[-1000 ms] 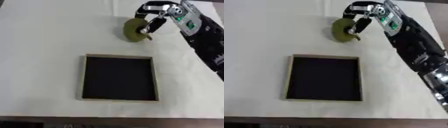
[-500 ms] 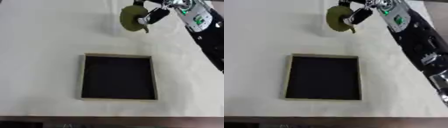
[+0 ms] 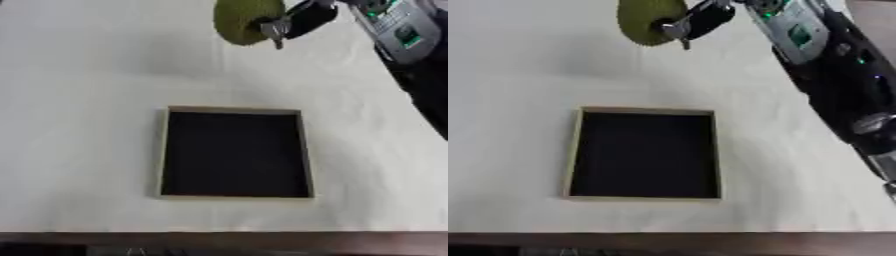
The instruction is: Pick up objects on the table and place them in the box.
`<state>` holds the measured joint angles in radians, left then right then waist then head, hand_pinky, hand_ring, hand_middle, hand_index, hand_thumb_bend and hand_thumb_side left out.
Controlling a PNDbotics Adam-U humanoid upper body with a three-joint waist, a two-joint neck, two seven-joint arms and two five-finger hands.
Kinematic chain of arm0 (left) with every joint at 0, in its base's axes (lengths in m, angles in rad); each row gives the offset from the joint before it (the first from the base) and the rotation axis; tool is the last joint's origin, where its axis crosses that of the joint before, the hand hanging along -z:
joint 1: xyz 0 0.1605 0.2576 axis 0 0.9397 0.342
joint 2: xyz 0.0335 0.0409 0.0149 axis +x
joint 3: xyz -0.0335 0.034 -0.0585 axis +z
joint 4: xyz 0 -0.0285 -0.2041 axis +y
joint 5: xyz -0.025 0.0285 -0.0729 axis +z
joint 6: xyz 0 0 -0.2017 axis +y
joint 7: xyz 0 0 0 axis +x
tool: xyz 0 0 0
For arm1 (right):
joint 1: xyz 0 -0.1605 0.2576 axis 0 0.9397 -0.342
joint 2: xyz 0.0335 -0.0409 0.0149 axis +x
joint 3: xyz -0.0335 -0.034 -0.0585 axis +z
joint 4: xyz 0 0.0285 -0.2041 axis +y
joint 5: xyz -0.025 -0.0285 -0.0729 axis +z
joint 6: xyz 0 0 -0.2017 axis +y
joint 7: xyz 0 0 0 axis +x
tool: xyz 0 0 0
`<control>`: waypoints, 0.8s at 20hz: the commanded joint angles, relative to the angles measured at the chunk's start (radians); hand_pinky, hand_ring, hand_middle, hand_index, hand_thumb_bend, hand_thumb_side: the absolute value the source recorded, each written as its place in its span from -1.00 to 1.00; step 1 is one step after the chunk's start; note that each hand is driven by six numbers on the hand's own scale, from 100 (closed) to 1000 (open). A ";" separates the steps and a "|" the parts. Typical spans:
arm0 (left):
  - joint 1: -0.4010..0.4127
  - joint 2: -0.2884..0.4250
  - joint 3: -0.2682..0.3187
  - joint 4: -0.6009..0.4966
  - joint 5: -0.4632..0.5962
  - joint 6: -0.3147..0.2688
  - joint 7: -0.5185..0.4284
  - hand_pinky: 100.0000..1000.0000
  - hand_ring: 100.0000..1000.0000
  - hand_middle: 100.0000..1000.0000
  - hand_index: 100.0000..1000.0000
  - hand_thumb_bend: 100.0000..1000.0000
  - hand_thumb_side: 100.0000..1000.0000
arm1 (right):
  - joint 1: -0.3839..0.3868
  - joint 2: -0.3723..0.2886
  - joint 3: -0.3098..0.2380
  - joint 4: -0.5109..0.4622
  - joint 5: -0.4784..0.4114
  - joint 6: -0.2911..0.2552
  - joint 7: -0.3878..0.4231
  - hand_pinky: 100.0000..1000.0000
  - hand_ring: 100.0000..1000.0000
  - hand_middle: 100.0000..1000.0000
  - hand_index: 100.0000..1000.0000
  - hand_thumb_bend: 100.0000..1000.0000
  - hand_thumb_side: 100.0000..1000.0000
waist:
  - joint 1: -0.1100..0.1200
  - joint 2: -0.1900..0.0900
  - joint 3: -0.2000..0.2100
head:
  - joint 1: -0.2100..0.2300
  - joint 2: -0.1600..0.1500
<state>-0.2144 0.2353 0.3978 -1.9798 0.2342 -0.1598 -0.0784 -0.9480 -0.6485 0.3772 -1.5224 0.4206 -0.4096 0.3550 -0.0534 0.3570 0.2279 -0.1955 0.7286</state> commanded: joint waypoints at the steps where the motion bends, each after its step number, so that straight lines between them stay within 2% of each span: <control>1: -0.007 0.013 0.002 -0.020 0.004 -0.002 -0.001 0.33 0.43 0.47 0.46 -1.00 0.13 | 0.000 -0.001 0.036 -0.095 0.034 -0.016 0.003 0.50 -0.14 -0.42 -0.02 -0.86 -1.00 | 0.006 -0.024 -0.001 | 0.002 0.001; 11: -0.011 0.013 0.000 -0.020 0.006 -0.001 -0.003 0.33 0.44 0.48 0.46 -1.00 0.14 | 0.126 0.028 0.140 -0.317 0.146 0.104 0.108 0.47 -0.12 -0.39 -0.02 -0.90 -0.99 | 0.003 -0.023 0.001 | -0.001 -0.001; 13: -0.014 0.012 0.000 -0.020 0.006 0.000 -0.004 0.33 0.44 0.48 0.46 -1.00 0.14 | 0.158 0.028 0.150 -0.365 0.152 0.133 0.138 0.45 -0.12 -0.39 -0.02 -1.00 -0.93 | 0.001 -0.022 0.002 | -0.004 -0.001; 16: -0.016 0.012 0.001 -0.020 0.007 -0.001 -0.003 0.33 0.44 0.48 0.46 -1.00 0.13 | 0.213 0.033 0.141 -0.411 0.142 0.180 0.184 0.46 -0.12 -0.38 0.00 -1.00 -0.92 | 0.002 -0.020 0.004 | -0.005 -0.004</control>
<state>-0.2208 0.2350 0.3977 -1.9798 0.2383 -0.1590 -0.0792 -0.7249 -0.6074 0.5299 -1.8944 0.5617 -0.2474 0.5244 -0.0574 0.3566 0.2307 -0.1967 0.7285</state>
